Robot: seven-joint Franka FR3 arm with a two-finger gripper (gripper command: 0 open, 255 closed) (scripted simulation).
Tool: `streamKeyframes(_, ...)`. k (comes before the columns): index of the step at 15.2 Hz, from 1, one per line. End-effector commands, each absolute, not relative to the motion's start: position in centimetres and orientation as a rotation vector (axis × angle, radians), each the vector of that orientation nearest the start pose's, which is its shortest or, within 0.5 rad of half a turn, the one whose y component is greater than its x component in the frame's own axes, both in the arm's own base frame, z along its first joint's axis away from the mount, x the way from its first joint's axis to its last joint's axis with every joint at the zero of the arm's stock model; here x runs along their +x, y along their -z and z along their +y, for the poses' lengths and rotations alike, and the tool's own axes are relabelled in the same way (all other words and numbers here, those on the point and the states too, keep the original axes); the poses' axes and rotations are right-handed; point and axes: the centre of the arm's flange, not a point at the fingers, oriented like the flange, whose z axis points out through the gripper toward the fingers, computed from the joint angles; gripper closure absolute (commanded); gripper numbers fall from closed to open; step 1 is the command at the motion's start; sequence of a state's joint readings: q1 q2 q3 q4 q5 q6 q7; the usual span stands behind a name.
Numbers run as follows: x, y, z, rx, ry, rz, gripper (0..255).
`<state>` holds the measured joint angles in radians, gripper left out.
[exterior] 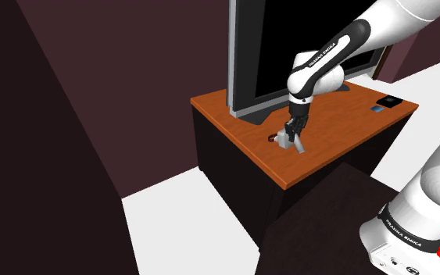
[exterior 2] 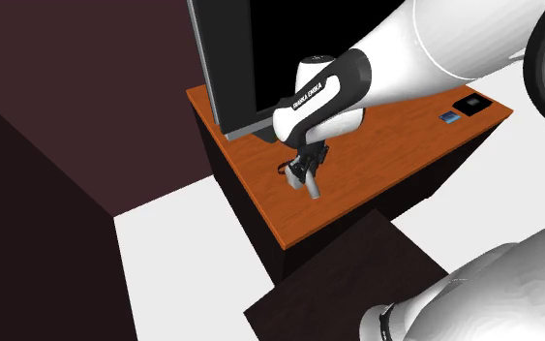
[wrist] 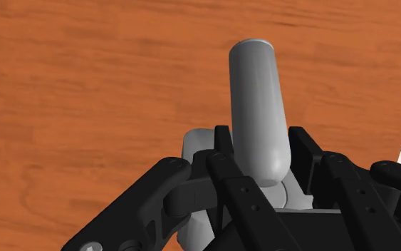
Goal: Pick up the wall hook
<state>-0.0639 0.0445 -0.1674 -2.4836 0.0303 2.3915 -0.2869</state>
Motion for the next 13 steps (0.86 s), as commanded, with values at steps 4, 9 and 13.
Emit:
streamKeyframes(4, 44.6, -28.8, -10.5, -3.089, -0.199, -0.049, 255)
streamKeyframes(9, 44.6, -31.5, -10.5, -3.089, -0.199, -0.049, 255)
streamKeyframes(13, 44.6, -32.6, -10.5, -3.089, -0.199, -0.049, 255)
